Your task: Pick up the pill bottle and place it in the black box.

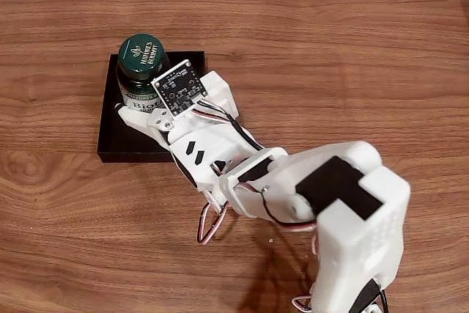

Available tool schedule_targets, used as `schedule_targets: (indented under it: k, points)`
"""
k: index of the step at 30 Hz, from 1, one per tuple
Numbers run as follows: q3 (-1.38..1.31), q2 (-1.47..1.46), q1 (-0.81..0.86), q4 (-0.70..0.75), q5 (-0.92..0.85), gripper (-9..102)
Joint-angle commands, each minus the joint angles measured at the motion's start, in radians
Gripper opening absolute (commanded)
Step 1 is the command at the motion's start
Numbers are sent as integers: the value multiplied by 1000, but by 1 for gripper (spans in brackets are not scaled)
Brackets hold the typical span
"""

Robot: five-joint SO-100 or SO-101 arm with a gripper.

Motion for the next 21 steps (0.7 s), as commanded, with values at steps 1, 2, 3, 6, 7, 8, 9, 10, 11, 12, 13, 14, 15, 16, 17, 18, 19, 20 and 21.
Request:
schedule_targets:
  k: [1,2,3,6,7,8,9,10,11,12,13,14,15,16,17,18,19,20,21]
  points:
    - [-106,2,8,-52,3,9]
    - [-112,-6,9,-52,2,9]
    - [-118,-14,9,-52,0,9]
    - [-132,-41,9,-60,0,9]
    - [-138,-52,9,-64,0,9]
    - [-143,-63,9,-67,3,9]
    - [-149,-75,9,-71,3,9]
    - [-155,-84,11,-72,3,9]
    - [-161,-97,12,-74,3,9]
    - [-167,-109,14,-75,5,9]
    - [-173,-121,17,-78,5,9]
    - [-178,-132,20,-81,5,9]
    - [-181,-143,23,-84,6,9]
    - [-184,-153,26,-87,6,9]
    - [-189,-163,29,-92,8,9]
    - [-192,-172,31,-95,8,9]
    - [-196,-181,34,-98,8,9]
    - [-199,-189,35,-101,8,9]
    - [-204,-198,38,-104,8,9]
